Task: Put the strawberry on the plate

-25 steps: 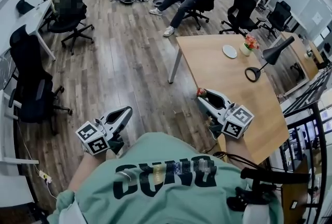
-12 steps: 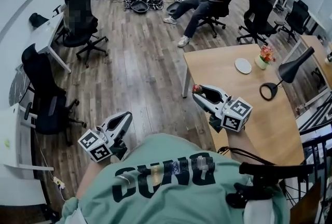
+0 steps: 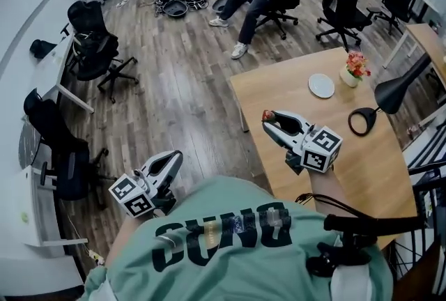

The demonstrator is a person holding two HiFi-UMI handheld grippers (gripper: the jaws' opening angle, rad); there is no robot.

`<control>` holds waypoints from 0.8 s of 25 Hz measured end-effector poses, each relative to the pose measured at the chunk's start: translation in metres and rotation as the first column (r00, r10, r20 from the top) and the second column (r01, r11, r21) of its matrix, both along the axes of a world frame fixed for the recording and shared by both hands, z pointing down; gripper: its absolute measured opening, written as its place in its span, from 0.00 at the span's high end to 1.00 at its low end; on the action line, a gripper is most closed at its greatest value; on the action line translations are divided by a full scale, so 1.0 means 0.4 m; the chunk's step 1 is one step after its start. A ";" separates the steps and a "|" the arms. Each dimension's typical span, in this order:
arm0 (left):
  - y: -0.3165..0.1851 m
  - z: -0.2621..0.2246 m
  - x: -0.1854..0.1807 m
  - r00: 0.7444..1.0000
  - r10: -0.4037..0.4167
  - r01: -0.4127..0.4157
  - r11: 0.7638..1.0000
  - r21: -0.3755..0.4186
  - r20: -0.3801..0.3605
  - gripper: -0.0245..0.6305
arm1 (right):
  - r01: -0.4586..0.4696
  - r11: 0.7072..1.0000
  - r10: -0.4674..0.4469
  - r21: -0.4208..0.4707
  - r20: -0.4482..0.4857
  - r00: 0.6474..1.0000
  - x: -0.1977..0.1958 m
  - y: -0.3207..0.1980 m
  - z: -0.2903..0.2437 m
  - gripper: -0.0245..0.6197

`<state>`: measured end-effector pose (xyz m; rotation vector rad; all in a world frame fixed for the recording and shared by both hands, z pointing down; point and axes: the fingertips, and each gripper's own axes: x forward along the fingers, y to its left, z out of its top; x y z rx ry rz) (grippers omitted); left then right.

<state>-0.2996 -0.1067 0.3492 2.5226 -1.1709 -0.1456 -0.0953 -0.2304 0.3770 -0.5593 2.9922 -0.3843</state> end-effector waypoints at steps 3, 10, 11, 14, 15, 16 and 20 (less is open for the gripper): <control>-0.067 0.020 0.024 0.999 0.050 -0.050 0.998 -0.025 0.009 0.96 | -0.041 0.999 0.041 -0.026 0.004 0.999 0.030 -0.042 0.031 0.74; -0.258 0.065 -0.020 0.984 0.173 -0.174 0.984 -0.034 -0.038 0.96 | -0.152 0.988 0.151 -0.032 -0.049 0.987 0.016 -0.157 0.071 0.74; -0.289 0.065 -0.037 0.979 0.200 -0.202 0.979 -0.029 -0.048 0.96 | -0.175 0.984 0.173 -0.025 -0.061 0.983 0.002 -0.177 0.066 0.74; -0.393 0.053 -0.101 0.955 0.291 -0.292 0.957 -0.006 -0.066 0.96 | -0.258 0.966 0.257 -0.004 -0.073 0.964 -0.049 -0.248 0.033 0.74; -0.427 0.048 -0.131 0.947 0.314 -0.315 0.949 -0.007 -0.069 0.96 | -0.282 0.959 0.281 -0.008 -0.068 0.957 -0.074 -0.263 0.022 0.74; -0.456 0.043 -0.163 0.939 0.335 -0.337 0.942 -0.011 -0.071 0.96 | -0.302 0.953 0.301 -0.014 -0.065 0.952 -0.104 -0.271 0.014 0.74; -0.578 0.023 -0.254 0.892 0.446 -0.445 0.895 0.022 -0.079 0.96 | -0.414 0.910 0.412 -0.009 -0.094 0.906 -0.169 -0.312 0.000 0.74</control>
